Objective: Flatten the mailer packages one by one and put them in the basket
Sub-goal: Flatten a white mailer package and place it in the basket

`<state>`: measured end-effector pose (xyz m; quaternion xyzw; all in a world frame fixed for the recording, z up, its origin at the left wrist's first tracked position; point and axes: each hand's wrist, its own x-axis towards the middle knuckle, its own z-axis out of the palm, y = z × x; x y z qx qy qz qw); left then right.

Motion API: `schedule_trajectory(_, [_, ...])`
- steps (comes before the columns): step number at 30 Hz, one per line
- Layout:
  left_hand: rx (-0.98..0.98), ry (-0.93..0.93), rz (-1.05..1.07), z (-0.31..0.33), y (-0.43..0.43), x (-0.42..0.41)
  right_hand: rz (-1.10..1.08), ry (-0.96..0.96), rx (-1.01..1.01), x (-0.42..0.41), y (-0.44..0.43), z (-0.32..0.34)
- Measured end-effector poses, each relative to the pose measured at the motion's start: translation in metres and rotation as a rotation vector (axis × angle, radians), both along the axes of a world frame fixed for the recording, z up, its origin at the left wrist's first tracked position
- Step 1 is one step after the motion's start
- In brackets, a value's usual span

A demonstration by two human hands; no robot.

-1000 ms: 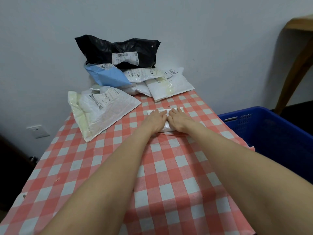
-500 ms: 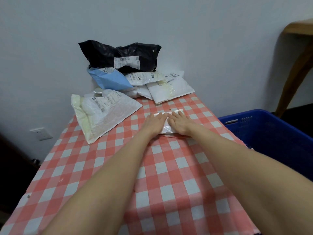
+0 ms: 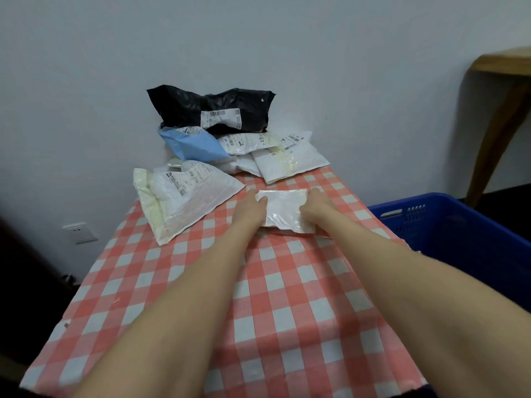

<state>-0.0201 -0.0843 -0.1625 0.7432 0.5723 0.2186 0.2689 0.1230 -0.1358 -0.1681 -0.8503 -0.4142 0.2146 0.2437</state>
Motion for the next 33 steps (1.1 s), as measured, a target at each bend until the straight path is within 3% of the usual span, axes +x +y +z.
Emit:
schedule_trajectory(2, [0.072, -0.076, 0.03, 0.003, -0.001, -0.001, -0.029, 0.072, 0.112, -0.001, 0.001, 0.003])
schedule_trajectory(5, [0.138, 0.029, 0.056, -0.002, -0.004, -0.005, -0.009, 0.072, 0.209, -0.002, -0.003, 0.001])
schedule_trajectory(9, [0.087, 0.253, 0.084, -0.009, -0.009, -0.014, 0.029, -0.093, 0.115, -0.005, -0.011, -0.007])
schedule_trajectory(11, [0.15, 0.328, 0.111, -0.001, -0.008, -0.016, 0.028, -0.22, 0.092, -0.004, -0.01, -0.001])
schedule_trajectory(15, [0.344, 0.275, -0.017, 0.009, 0.001, -0.007, 0.133, -0.296, 0.186, -0.01, 0.002, 0.012])
schedule_trajectory(20, [0.278, 0.293, -0.193, -0.001, 0.004, 0.008, 0.418, -0.271, 0.041, -0.029, 0.016, -0.002])
schedule_trajectory(26, [0.136, 0.348, -0.241, -0.01, 0.012, 0.008, 0.46, -0.272, -0.009, -0.033, 0.021, -0.007])
schedule_trajectory(33, [0.144, 0.406, -0.321, -0.012, 0.004, 0.005, 0.494, -0.252, -0.024, -0.027, 0.027, -0.019])
